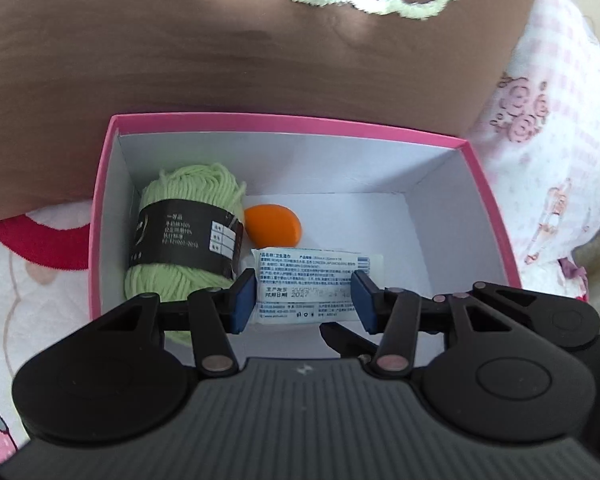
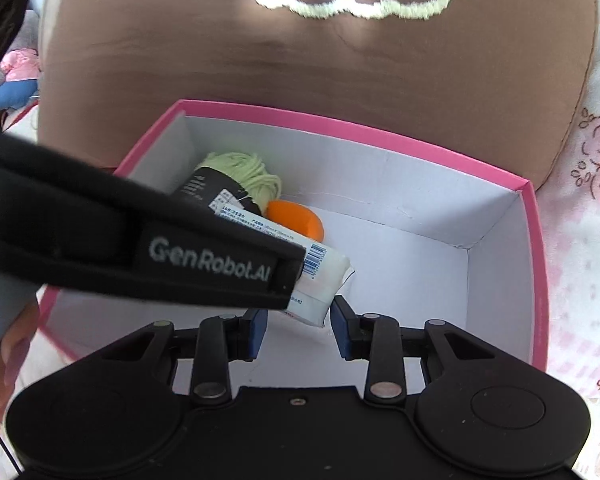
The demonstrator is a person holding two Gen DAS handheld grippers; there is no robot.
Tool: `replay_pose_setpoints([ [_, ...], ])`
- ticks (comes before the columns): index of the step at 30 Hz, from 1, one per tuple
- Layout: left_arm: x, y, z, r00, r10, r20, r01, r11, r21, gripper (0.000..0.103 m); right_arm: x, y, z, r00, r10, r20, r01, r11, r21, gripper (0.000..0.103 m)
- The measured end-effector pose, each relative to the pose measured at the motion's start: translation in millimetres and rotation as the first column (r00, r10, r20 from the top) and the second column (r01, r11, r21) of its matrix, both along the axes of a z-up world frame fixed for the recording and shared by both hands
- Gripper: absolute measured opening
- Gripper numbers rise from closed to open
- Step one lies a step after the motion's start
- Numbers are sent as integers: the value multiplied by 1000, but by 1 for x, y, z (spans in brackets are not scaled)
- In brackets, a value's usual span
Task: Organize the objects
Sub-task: 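Lower the soap box into the pink box beside the sponge, then open the left tool and lift it out of the pink box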
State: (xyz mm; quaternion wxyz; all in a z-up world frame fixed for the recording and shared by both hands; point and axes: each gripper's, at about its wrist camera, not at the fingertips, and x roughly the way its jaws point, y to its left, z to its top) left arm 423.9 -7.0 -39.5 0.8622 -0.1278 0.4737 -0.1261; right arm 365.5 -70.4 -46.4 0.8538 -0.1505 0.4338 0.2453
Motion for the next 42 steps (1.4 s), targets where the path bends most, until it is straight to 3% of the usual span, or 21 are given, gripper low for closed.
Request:
replay_pose_setpoints([
  [12, 9, -1, -18, 999, 10, -50, -11, 1000, -13, 48, 22, -2, -12, 997, -23, -68, 23, 1000, 12, 39],
  [15, 7, -7, -21, 999, 3, -46, -2, 1000, 27, 48, 20, -2, -16, 997, -17, -73, 18, 1000, 13, 38],
  [19, 4, -8, -21, 999, 14, -40, -13, 1000, 23, 48, 16, 0, -20, 998, -21, -60, 21, 1000, 5, 38],
  [30, -5, -5, -5, 999, 39, 11, -39, 999, -3, 68, 8, -7, -25, 998, -49, -35, 51, 998, 44, 38],
  [34, -13, -5, 3, 999, 41, 5, -41, 999, 34, 68, 7, -18, -24, 996, -69, -49, 74, 991, 113, 42],
  [37, -23, -4, 12, 999, 34, 16, -35, 996, 80, 69, -3, -24, -16, 997, -73, -10, 73, 991, 113, 44],
  [42, -44, -1, 34, 1000, 23, 10, -24, 996, 81, 69, -26, -33, 9, 999, -38, -1, 38, 988, 150, 45],
])
